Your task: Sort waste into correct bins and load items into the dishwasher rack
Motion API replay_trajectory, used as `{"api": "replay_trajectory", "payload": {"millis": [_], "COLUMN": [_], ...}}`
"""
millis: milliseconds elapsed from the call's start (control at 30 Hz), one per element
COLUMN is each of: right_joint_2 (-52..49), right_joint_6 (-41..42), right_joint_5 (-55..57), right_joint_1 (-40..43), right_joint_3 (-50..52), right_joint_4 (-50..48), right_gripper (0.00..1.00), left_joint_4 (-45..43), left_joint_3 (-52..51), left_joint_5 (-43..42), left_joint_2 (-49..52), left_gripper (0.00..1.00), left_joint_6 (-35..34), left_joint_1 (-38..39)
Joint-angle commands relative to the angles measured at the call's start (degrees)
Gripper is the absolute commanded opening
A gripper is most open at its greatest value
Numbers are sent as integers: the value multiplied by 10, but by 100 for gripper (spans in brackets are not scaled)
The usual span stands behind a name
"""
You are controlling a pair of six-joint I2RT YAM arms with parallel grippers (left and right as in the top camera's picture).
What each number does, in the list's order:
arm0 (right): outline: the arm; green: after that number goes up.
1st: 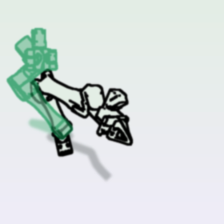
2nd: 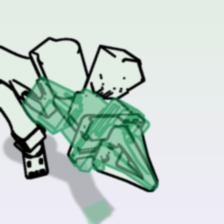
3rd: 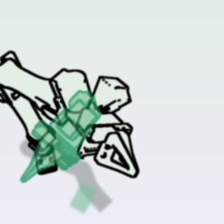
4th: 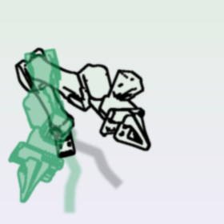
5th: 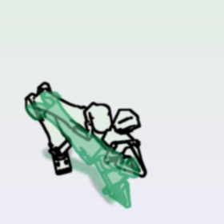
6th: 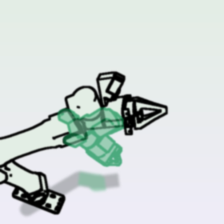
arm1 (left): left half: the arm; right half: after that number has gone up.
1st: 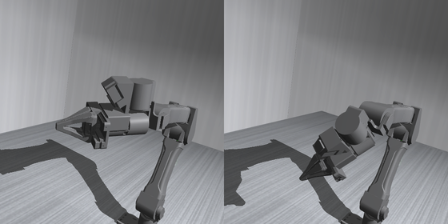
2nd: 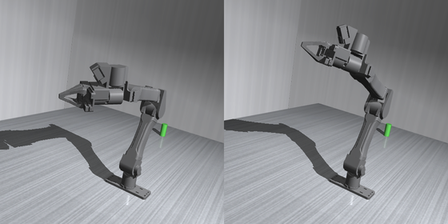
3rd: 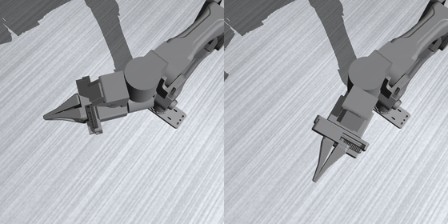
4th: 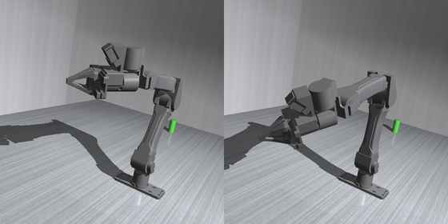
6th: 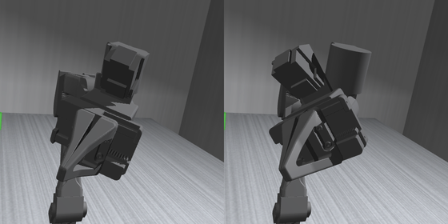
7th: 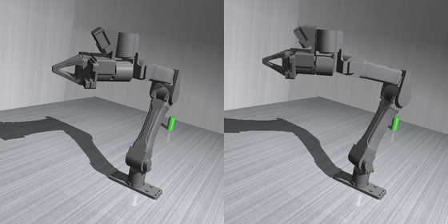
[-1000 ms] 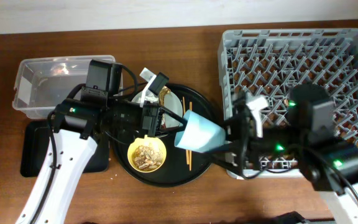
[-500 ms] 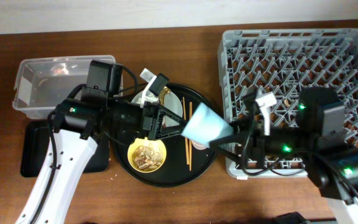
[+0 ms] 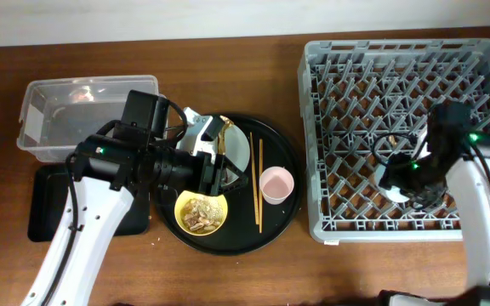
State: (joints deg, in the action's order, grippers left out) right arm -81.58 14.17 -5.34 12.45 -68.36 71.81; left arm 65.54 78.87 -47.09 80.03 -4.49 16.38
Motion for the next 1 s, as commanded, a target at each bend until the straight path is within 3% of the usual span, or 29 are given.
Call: {"api": "replay_trajectory", "payload": {"millis": [0, 33, 133, 200, 300, 400, 500, 533, 633, 700, 833, 900, 967], "right_joint_2": [-43, -42, 14, 95, 233, 325, 370, 372, 372, 372, 371, 371, 369], "right_joint_6": [12, 12, 9, -28, -39, -39, -39, -39, -39, -44, -137, -216, -262], "right_joint_5": [4, -8, -79, -165, -240, -247, -247, -247, -247, -247, -247, -312, -424], "right_joint_1": [4, 4, 3, 3, 3, 3, 3, 3, 3, 3, 3, 3, 3], "right_joint_3": [-2, -3, -9, -9, -9, -9, -9, -9, -7, -7, -6, -4, -4], "right_joint_4": [-7, -6, 8, 11, 22, 52, 86, 90, 97, 99, 130, 140, 114], "right_gripper": [94, 100, 99, 100, 100, 100, 100, 100, 100, 100, 100, 100, 99], "left_joint_4": [2, 2, 1, -1, -22, -103, -174, -189, -225, -225, -135, -140, -192], "left_joint_3": [5, 5, 5, 5, -6, -44, -48, -48, -48, -48, 22, 41, 45], "left_joint_5": [15, 15, 53, 159, 398, 472, 491, 475, 419, 417, 373, 196, -110], "left_joint_2": [-8, -8, -8, -7, 3, 54, 167, 191, 260, 267, 210, 162, 115], "left_gripper": [70, 69, 70, 69, 68, 61, 55, 54, 33, 0, 0, 0, 0], "left_joint_6": [5, 5, 5, -11, -111, -167, -183, -182, -182, -182, -167, -111, -73], "left_joint_1": [1, 1, 15, 63, 165, 235, 241, 241, 241, 241, 216, 171, 100]}}
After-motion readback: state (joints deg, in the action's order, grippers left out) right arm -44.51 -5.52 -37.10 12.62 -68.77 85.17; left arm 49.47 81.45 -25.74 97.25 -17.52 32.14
